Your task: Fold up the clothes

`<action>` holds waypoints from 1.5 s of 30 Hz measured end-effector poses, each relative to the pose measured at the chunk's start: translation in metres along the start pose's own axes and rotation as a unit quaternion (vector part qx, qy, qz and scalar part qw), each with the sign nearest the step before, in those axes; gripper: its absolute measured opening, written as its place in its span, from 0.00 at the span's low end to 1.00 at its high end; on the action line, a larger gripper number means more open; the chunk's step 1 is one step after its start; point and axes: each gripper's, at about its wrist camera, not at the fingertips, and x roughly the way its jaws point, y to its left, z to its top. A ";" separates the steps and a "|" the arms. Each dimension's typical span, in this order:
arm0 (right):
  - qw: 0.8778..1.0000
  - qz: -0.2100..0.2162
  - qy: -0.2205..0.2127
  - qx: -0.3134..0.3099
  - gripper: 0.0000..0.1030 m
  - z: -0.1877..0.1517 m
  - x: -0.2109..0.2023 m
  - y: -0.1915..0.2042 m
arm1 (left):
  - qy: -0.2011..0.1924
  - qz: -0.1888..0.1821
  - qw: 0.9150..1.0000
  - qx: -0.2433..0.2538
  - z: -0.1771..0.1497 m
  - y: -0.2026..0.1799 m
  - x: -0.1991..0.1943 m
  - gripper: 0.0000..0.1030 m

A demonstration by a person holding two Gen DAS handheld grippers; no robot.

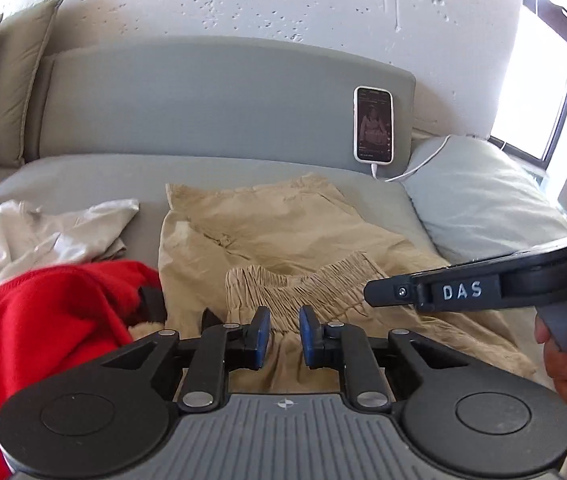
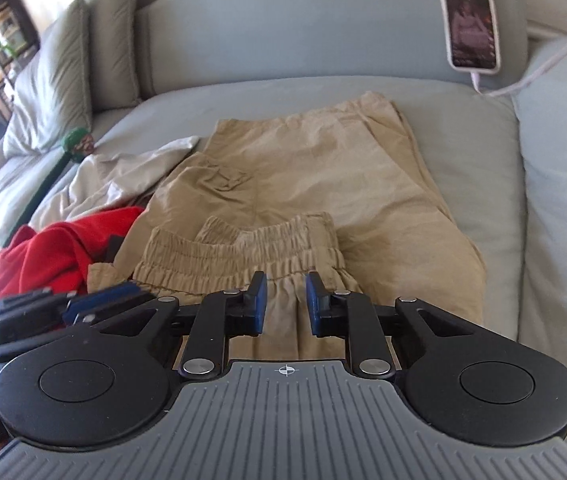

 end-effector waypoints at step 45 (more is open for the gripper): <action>0.930 0.095 0.017 0.355 0.09 -0.079 -0.016 -0.119 | 0.094 0.009 0.973 -0.211 -0.026 0.026 -0.050 0.58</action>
